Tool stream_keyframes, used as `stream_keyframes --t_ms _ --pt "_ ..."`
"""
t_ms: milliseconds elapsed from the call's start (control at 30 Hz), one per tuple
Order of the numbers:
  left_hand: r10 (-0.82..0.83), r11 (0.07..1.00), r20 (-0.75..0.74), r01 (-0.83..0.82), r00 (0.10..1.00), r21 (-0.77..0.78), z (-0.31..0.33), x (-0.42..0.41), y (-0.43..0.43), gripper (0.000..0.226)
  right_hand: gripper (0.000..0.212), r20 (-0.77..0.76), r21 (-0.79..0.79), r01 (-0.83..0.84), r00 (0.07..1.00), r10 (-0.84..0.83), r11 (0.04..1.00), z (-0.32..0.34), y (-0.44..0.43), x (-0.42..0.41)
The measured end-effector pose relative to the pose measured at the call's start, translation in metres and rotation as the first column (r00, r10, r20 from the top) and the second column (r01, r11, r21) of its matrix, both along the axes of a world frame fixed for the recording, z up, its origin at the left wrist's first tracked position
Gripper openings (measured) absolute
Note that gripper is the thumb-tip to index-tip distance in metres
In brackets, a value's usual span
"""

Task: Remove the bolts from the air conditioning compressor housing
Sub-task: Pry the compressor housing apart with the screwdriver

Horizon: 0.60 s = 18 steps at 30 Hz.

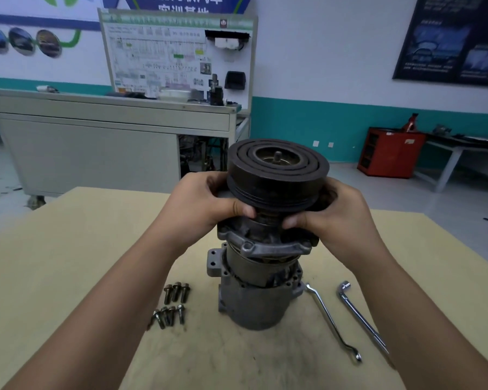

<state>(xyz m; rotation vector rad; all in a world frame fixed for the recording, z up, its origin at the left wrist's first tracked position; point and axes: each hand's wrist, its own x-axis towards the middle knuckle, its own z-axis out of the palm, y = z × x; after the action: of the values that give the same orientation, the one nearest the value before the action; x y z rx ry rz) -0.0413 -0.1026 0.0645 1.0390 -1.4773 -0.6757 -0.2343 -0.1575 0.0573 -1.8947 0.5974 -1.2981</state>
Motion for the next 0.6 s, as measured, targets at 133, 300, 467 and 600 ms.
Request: stream_keyframes --t_ms 133,300,467,600 --pt "0.000 1.000 -0.075 0.001 0.997 0.015 0.003 -0.004 0.009 0.027 0.059 0.030 0.043 -0.027 0.999 0.025 0.999 0.005 0.008 -0.001" --pt "-0.014 0.998 -0.078 0.018 0.997 0.063 -0.001 -0.006 0.028 0.021 0.047 -0.003 0.080 -0.010 1.000 0.010 0.997 -0.001 0.025 -0.003" --pt "0.004 0.995 -0.070 0.003 0.998 0.102 -0.020 -0.009 0.050 0.023 0.051 -0.037 0.110 0.023 0.999 -0.019 0.994 -0.021 0.047 -0.009" --pt "0.009 0.994 -0.085 0.001 0.996 0.108 -0.034 -0.012 0.068 0.033 0.051 -0.086 0.075 0.039 0.996 -0.032 0.996 -0.033 0.066 -0.014"
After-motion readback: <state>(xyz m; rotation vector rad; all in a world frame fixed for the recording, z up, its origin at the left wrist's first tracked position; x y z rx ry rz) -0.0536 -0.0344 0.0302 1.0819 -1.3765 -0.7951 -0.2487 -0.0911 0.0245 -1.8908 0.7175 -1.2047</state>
